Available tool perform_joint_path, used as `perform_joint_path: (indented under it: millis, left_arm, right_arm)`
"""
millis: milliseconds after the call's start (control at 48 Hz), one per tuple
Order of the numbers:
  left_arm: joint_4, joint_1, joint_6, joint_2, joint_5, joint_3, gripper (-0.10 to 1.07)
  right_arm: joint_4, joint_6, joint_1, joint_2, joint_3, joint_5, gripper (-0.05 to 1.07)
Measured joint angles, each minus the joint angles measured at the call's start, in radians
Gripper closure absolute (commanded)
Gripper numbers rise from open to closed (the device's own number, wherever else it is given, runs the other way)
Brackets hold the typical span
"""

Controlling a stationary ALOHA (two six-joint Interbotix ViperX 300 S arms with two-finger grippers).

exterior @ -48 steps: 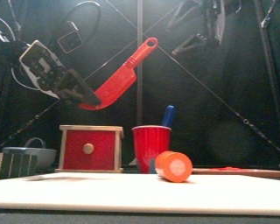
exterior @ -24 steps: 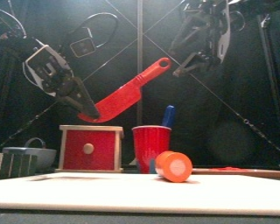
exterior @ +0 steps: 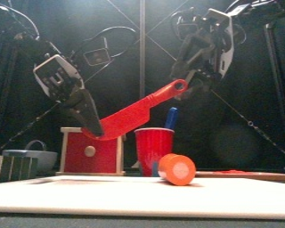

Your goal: Cut carrot

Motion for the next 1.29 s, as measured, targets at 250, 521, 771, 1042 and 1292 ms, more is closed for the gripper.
perform_joint_path:
  millis: [250, 521, 771, 1042, 1292]
  left_arm:
    - [-0.002, 0.0, -0.002, 0.011, 0.003, 0.0, 0.72]
    - [-0.003, -0.008, -0.002, 0.046, 0.052, -0.018, 0.72]
    - [-0.003, -0.008, 0.0, 0.067, 0.1, -0.038, 0.72]
    - [-0.003, -0.008, 0.0, 0.067, 0.101, -0.043, 0.72]
    - [-0.002, -0.008, 0.0, 0.069, 0.1, -0.046, 0.72]
  right_arm:
    - [-0.003, 0.0, 0.0, 0.009, -0.023, 0.038, 0.05]
    - [0.0, 0.0, 0.0, 0.046, -0.038, 0.046, 0.05]
    - [0.017, 0.0, -0.002, 0.058, -0.054, 0.075, 0.06]
    - [0.1, -0.002, -0.009, 0.055, -0.06, 0.107, 0.06]
    - [0.121, -0.008, -0.009, 0.038, -0.084, 0.163, 0.06]
